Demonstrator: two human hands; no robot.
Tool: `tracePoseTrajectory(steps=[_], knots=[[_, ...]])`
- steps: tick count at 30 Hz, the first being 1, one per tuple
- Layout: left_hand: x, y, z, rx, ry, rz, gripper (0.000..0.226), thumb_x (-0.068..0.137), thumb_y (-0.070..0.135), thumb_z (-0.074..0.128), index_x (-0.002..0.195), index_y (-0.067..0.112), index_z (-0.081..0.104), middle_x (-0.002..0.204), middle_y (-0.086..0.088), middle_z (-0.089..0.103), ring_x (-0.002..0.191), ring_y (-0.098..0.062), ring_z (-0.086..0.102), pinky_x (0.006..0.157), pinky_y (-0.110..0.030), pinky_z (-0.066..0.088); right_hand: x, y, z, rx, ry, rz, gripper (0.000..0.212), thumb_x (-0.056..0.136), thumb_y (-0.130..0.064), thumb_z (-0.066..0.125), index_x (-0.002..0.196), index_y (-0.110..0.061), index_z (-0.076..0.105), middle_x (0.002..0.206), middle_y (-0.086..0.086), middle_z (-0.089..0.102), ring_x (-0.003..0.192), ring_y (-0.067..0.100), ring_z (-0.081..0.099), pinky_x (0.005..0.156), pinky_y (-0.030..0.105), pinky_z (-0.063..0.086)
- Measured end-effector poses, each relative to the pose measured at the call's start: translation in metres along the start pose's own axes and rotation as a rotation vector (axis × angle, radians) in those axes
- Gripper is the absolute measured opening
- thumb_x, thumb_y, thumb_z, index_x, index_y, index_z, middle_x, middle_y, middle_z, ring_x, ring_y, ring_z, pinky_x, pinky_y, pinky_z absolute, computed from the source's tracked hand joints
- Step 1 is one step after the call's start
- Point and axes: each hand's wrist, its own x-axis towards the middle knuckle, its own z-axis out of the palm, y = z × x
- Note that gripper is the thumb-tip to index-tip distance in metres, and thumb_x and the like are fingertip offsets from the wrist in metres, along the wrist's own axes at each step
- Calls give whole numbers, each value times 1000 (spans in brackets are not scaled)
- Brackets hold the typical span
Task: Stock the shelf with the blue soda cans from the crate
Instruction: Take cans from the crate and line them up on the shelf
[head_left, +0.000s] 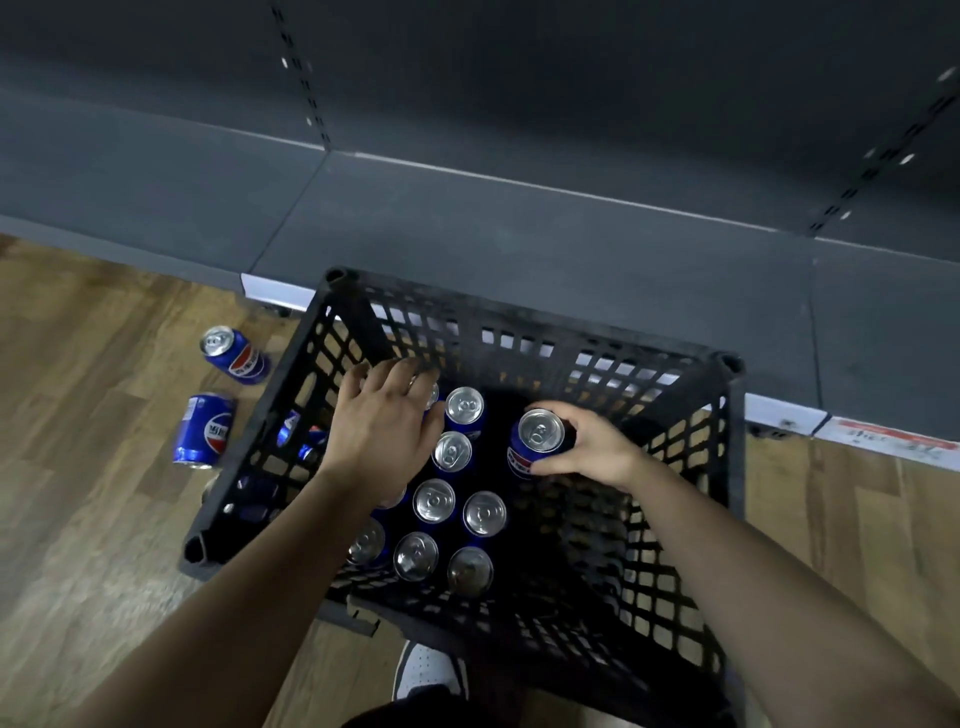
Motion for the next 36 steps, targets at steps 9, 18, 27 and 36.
tracePoseTrajectory(steps=[9, 18, 27, 36], knots=[[19, 17, -177, 28, 8, 91, 49, 91, 39, 31, 117, 12, 64, 116, -8, 64, 107, -29, 58, 94, -45, 39, -82, -172, -79, 96, 35, -7, 68, 62, -12, 90, 122, -26, 62, 114, -11, 69, 108, 3, 63, 99, 24, 47], [41, 46, -415, 16, 133, 183, 48, 90, 38, 33, 113, 10, 65, 114, -9, 65, 102, -30, 61, 91, -44, 38, -195, -397, -181, 179, 103, -68, 60, 66, 4, 84, 116, -15, 57, 105, -5, 68, 96, 4, 66, 83, 18, 50], [82, 75, -608, -4, 299, 251, 49, 91, 38, 32, 119, 13, 63, 118, -7, 64, 107, -28, 59, 97, -44, 36, -293, -568, -279, 184, 232, -189, 50, 72, 0, 81, 115, -14, 61, 106, -1, 72, 101, 12, 67, 89, 23, 50], [118, 95, -721, -53, 510, 419, 47, 93, 36, 33, 121, 13, 63, 111, -2, 64, 104, -25, 59, 98, -36, 29, -341, -664, -332, 235, 384, -311, 50, 73, -16, 72, 120, -11, 59, 107, 3, 71, 100, 13, 66, 90, 25, 51]])
